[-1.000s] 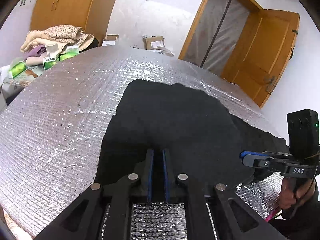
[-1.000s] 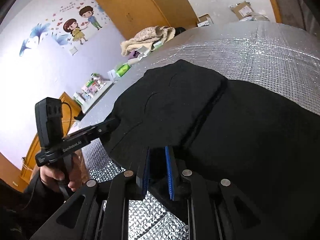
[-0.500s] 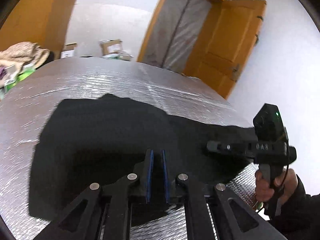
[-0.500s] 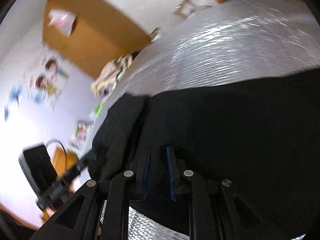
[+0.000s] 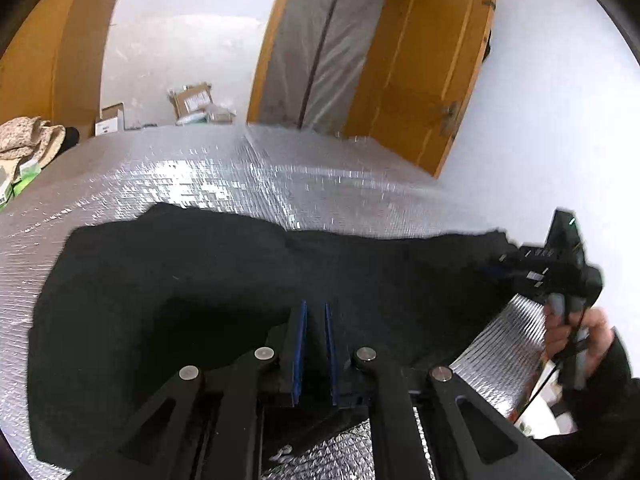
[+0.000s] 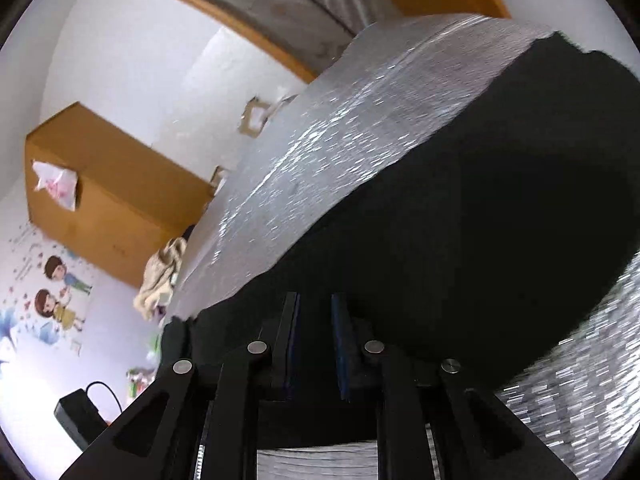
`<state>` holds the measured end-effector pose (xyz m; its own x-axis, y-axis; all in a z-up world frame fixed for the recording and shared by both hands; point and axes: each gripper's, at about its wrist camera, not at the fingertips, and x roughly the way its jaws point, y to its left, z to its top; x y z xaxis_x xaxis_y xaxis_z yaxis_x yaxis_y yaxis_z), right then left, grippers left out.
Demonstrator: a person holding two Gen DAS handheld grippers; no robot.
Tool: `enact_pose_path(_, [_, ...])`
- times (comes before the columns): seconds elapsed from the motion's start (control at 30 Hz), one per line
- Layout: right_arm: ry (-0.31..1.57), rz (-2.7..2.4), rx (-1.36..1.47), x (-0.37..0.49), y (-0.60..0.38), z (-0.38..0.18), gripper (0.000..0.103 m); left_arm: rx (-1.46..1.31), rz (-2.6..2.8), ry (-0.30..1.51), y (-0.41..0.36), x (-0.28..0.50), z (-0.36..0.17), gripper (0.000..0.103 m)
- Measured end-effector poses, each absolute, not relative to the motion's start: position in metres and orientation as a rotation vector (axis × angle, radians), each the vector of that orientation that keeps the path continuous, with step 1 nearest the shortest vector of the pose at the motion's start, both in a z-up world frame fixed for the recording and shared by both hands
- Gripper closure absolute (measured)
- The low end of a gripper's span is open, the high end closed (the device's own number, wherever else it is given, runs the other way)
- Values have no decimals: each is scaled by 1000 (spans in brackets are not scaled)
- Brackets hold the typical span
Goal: Fold clothes
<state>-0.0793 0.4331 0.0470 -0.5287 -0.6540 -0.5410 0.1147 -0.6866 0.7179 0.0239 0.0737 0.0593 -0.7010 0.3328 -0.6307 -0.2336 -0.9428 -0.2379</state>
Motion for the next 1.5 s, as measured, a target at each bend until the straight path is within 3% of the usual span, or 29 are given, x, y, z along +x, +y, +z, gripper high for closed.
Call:
enact_pose_path(0.23, [-1002,-2430,1137,-85,501,52,87,-1051,2648,-152,79,20,56,94])
enact_pose_path(0.3, [-1024,-2460,1123,-86,507,56,80,-1056,2652,-152,80,19,57,94])
enact_pose_path(0.6, [-744,-2200,1226,-123,423,56,81,-1084,2653,-139,83,13,58,94])
enact_pose_path(0.87, [-1031,-2412,1135,-165,509,64,82,-1077,2628,-188,81,11,49,94])
enact_pose_path(1.27, [-1176,-2657,951,-94,616,81,71,-1073,2617,-220,77,9,47,94])
enact_pose_path(1.33, [-1194,-2672,958,-86,625,79,58,-1073,2618,-219,78,10,47,94])
enact_pose_path(1.5, [-1164,-2631,1082,-81,627,67,57,-1074,2622,-212,79,10,48,94])
